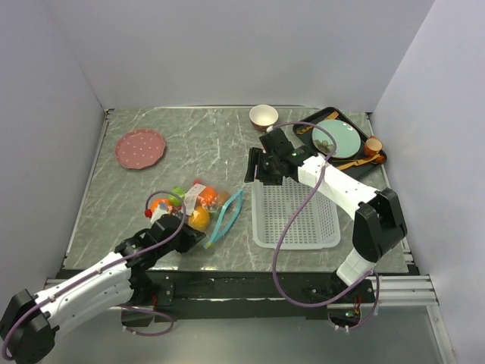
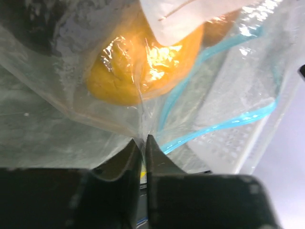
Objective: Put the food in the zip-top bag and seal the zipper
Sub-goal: Zip the zipper food storage bag at the center of the board.
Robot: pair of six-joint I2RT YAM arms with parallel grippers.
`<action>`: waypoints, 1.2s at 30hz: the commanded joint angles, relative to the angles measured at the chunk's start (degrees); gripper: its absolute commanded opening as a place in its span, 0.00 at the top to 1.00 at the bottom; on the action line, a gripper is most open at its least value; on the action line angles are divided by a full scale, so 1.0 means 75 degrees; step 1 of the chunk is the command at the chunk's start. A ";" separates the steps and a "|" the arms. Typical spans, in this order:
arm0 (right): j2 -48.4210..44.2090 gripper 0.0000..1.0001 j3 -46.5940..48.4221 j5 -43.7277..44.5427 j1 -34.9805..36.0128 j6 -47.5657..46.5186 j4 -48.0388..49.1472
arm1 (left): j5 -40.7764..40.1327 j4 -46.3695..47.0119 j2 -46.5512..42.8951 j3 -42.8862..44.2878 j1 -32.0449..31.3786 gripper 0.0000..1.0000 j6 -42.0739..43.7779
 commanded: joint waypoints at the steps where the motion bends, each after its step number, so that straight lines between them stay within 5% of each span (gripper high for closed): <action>1: -0.0849 0.27 0.0128 -0.0843 0.0086 0.0099 0.0431 | -0.0511 -0.0133 -0.0418 0.0516 -0.0032 0.93 0.0090; 3: -0.1001 0.26 0.0105 -0.0996 0.0169 0.0169 0.0525 | -0.0721 -0.0227 -0.0524 0.0668 -0.0021 0.99 0.0102; 18: -0.1775 0.25 0.0152 -0.1477 0.0837 0.0614 0.0619 | -0.2128 -0.1246 -0.0316 0.2719 0.0015 0.99 0.0595; 28: -0.2397 0.29 -0.1769 -0.3057 0.1679 0.2653 0.3099 | -0.2140 -0.0684 -0.0396 0.2239 0.0026 0.99 0.0430; 36: -0.1611 0.34 -0.1196 -0.3013 0.2185 0.2513 0.2622 | -0.2094 -0.0556 -0.0454 0.2134 0.0038 0.99 0.0536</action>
